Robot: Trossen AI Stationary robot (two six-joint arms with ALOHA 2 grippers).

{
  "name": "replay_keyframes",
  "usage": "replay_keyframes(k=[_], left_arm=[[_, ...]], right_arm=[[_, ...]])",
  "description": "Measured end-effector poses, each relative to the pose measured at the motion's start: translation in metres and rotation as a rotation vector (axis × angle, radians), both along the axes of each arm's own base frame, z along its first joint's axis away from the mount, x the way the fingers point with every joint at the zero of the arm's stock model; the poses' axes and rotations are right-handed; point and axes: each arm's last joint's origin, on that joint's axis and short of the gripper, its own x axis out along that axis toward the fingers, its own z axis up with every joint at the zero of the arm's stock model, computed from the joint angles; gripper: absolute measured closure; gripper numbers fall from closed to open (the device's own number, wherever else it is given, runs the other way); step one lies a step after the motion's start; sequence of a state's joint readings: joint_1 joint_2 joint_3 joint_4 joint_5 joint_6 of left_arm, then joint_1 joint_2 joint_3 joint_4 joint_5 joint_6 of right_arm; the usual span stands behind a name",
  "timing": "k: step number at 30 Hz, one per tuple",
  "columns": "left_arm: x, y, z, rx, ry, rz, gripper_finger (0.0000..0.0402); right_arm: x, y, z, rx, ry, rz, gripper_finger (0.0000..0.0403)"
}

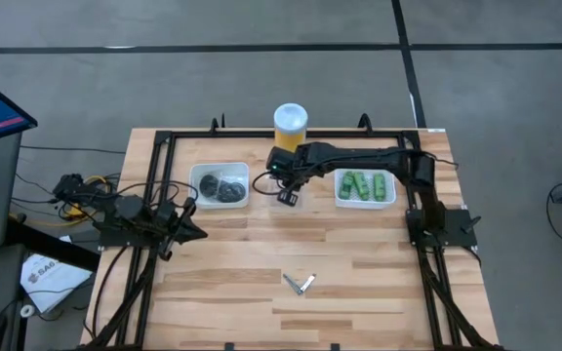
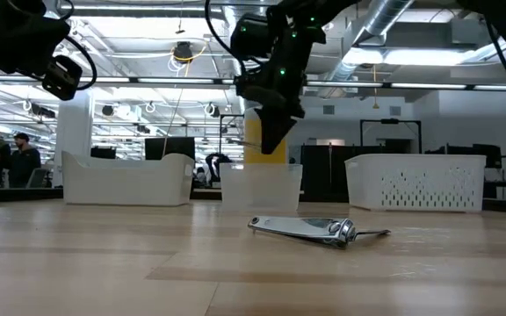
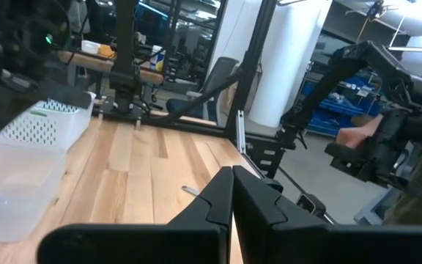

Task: Pick & Place Travel size toiletries
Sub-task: Put the silver nail cutter into the transparent bin

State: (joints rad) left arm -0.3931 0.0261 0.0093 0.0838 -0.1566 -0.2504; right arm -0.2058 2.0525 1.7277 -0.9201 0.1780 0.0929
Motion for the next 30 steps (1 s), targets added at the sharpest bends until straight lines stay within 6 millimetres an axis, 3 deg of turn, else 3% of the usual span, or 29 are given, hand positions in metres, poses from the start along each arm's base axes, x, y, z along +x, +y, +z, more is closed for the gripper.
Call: replay_keyframes(k=[8, 18, 25, 30], left_arm=[[0.000, 0.000, 0.000, 0.002, 0.004, 0.000, 0.0400], [0.001, 0.000, -0.001, 0.010, 0.009, 0.000, 0.0401], [0.002, -0.001, -0.002, 0.018, 0.021, 0.001, 0.0401], [0.002, -0.001, -0.002, 0.019, 0.022, 0.000, 0.0401]], right_arm=[[-0.009, -0.009, -0.001, 0.015, 0.059, -0.046, 0.0364], [0.001, -0.009, -0.029, 0.024, 0.105, -0.045, 0.0363], [0.001, -0.009, -0.028, 0.025, 0.097, -0.058, 0.0358], [0.003, -0.009, -0.028, 0.023, 0.084, -0.058, 0.0332]])
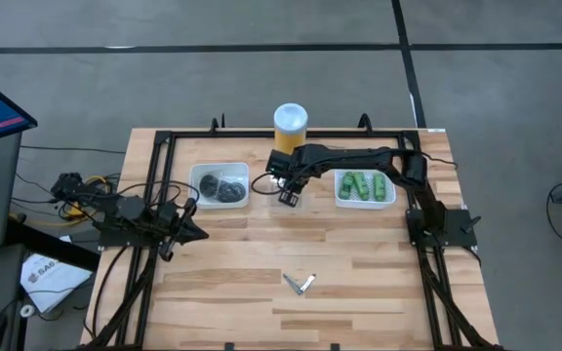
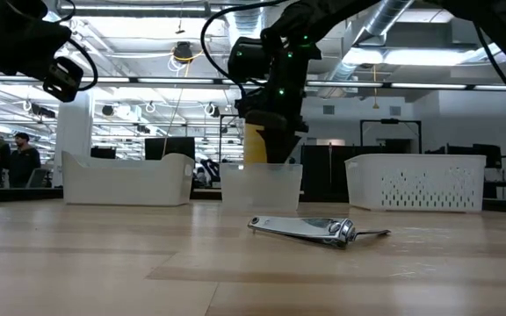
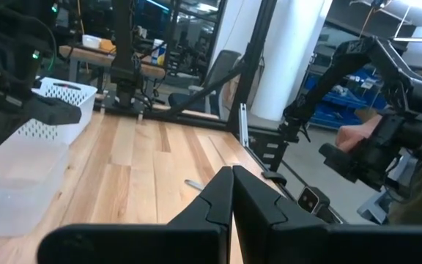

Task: Pick & Place Travel size toiletries
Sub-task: Put the silver nail cutter into the transparent bin

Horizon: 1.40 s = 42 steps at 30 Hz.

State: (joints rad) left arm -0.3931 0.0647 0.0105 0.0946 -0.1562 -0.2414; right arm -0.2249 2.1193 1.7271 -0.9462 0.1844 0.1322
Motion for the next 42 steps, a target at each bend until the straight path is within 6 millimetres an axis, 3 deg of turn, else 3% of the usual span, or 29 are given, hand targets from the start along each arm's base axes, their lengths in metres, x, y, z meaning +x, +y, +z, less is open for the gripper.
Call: replay_keyframes(k=[10, 15, 20, 30, 35, 42], left_arm=[[0.000, 0.000, 0.000, -0.001, 0.000, 0.000, 0.0401], [0.000, 0.000, 0.001, -0.004, -0.006, -0.001, 0.0401], [0.001, 0.000, 0.000, -0.003, -0.005, -0.003, 0.0401], [0.002, -0.001, -0.001, 0.004, 0.015, 0.000, 0.0401], [0.003, -0.001, -0.002, 0.010, 0.028, 0.000, 0.0401], [0.005, -0.002, -0.003, 0.014, 0.039, 0.000, 0.0401]], right_arm=[[-0.001, 0.002, 0.009, -0.002, -0.012, 0.004, 0.0252], [0.002, 0.022, 0.045, 0.036, -0.068, 0.081, 0.0183], [0.004, 0.073, 0.076, 0.077, -0.151, 0.153, 0.0158], [-0.013, 0.211, 0.079, 0.169, -0.116, 0.544, 0.0163], [-0.034, 0.258, 0.060, 0.149, -0.039, 0.701, 0.0163], [-0.055, 0.293, 0.012, 0.139, -0.006, 0.853, 0.0163]])
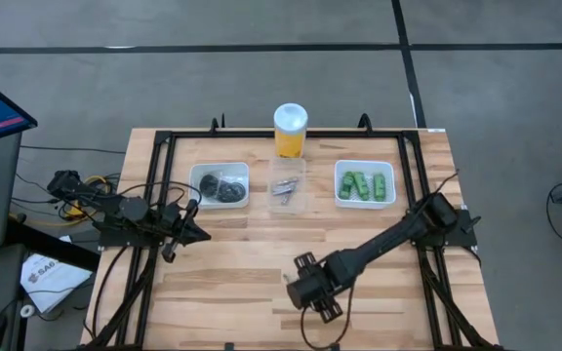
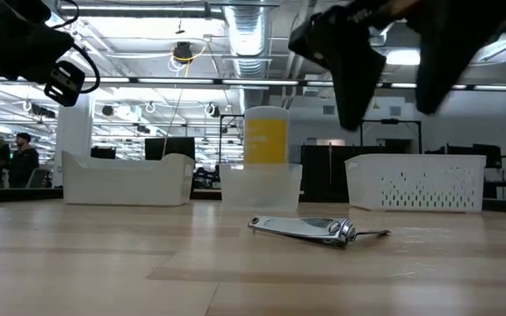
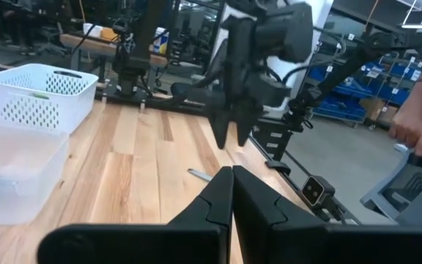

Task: Pick & Place Travel size toiletries
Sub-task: Put the silver nail cutter into the transparent bin

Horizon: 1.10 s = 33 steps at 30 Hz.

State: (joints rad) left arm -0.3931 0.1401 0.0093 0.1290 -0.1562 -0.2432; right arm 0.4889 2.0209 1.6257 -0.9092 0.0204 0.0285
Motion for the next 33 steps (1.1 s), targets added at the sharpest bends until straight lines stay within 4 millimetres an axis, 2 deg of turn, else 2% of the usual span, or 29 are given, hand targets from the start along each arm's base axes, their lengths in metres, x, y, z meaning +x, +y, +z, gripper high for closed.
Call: replay_keyframes(k=[4, 8, 15, 19, 24, 27, 33], left_arm=[[0.000, 0.000, 0.000, -0.001, -0.003, -0.001, 0.0401], [0.000, 0.000, 0.000, -0.001, -0.004, 0.000, 0.0401], [0.000, 0.000, 0.000, -0.001, -0.001, -0.001, 0.0401], [0.001, 0.000, 0.000, 0.001, 0.001, -0.001, 0.0401], [0.001, 0.000, 0.000, -0.001, -0.001, -0.001, 0.0401], [0.001, 0.000, 0.000, 0.001, 0.004, -0.001, 0.0401], [0.001, -0.001, 0.001, -0.002, -0.003, -0.001, 0.0401]], right_arm=[[-0.002, 0.003, -0.019, 0.020, -0.036, 0.012, 0.0163], [0.000, -0.006, -0.039, 0.015, -0.026, -0.008, 0.0164], [0.002, -0.024, -0.057, 0.028, -0.020, -0.036, 0.0164], [0.002, -0.025, -0.073, 0.019, -0.007, -0.017, 0.0164], [0.004, -0.023, -0.083, 0.025, 0.026, -0.011, 0.0169], [0.005, -0.027, -0.087, 0.038, 0.048, -0.048, 0.0206], [0.009, -0.038, -0.088, 0.060, 0.067, -0.124, 0.0346]])
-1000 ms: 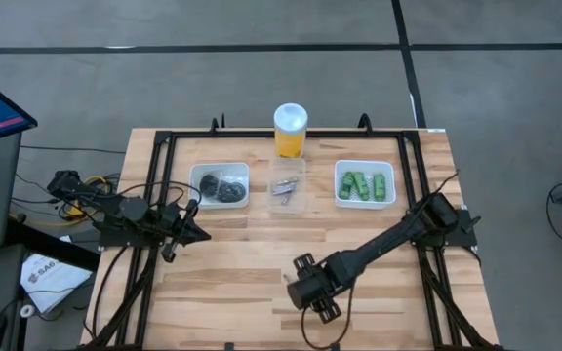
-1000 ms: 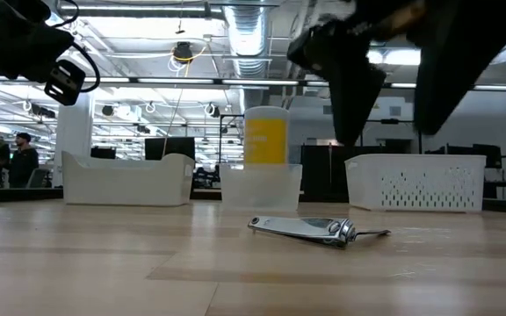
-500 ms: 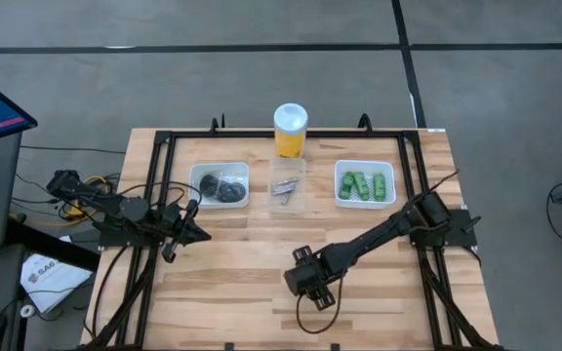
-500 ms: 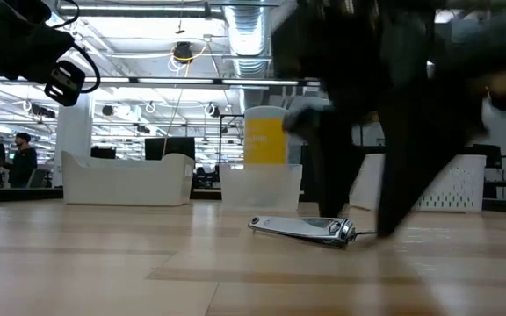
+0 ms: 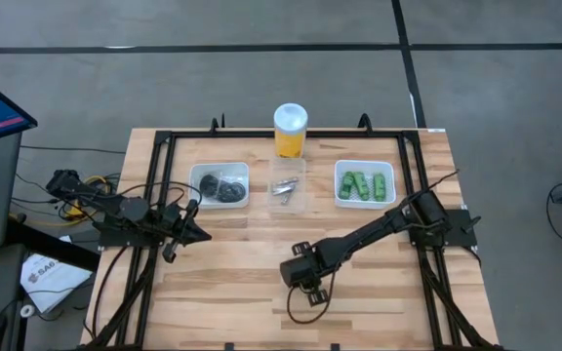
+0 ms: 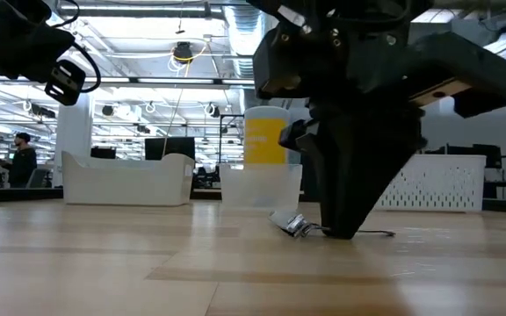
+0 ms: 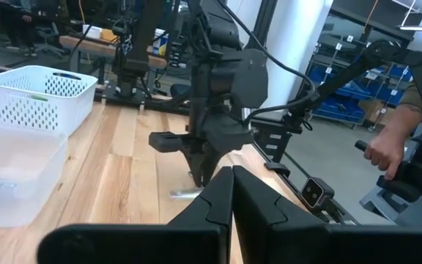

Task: Pick & Place Travel size toiletries
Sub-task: Put the silver nail cutter into the transparent bin

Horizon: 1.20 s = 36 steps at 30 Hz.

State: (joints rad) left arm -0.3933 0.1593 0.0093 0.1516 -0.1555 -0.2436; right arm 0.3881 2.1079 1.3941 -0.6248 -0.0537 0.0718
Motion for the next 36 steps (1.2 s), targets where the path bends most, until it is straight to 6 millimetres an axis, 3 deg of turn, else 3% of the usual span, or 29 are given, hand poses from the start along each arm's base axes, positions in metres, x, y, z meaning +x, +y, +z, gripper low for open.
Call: replay_keyframes(k=[3, 8, 13, 16, 21, 24, 26, 31, 36], left_arm=[[0.000, 0.000, 0.000, 0.000, -0.001, 0.000, 0.0401], [0.000, 0.000, 0.001, -0.003, -0.007, 0.000, 0.0401], [0.000, 0.000, 0.001, -0.003, -0.008, 0.000, 0.0401], [0.000, 0.000, 0.001, -0.004, -0.010, 0.000, 0.0401], [0.000, 0.000, 0.001, -0.006, -0.013, 0.000, 0.0401], [0.000, 0.000, 0.001, -0.006, -0.013, 0.000, 0.0401], [0.000, 0.000, 0.001, -0.006, -0.013, 0.000, 0.0401], [0.000, 0.000, 0.001, -0.006, -0.013, 0.000, 0.0401], [0.000, 0.000, 0.002, -0.006, -0.014, 0.000, 0.0401]], right_arm=[[0.000, -0.002, 0.000, 0.003, 0.005, -0.020, 0.0386], [0.001, -0.002, 0.003, 0.013, 0.007, -0.056, 0.0377], [0.006, -0.010, 0.026, 0.032, 0.000, -0.060, 0.0388], [0.014, -0.023, 0.060, 0.065, -0.085, -0.087, 0.0388], [0.021, -0.069, 0.106, 0.074, -0.204, -0.177, 0.0388], [0.021, -0.109, 0.136, 0.085, -0.299, -0.289, 0.0388], [0.021, -0.139, 0.146, 0.083, -0.332, -0.385, 0.0388], [0.021, -0.206, 0.145, 0.037, -0.364, -0.636, 0.0388], [0.028, -0.241, 0.117, 0.034, -0.310, -0.761, 0.0388]])
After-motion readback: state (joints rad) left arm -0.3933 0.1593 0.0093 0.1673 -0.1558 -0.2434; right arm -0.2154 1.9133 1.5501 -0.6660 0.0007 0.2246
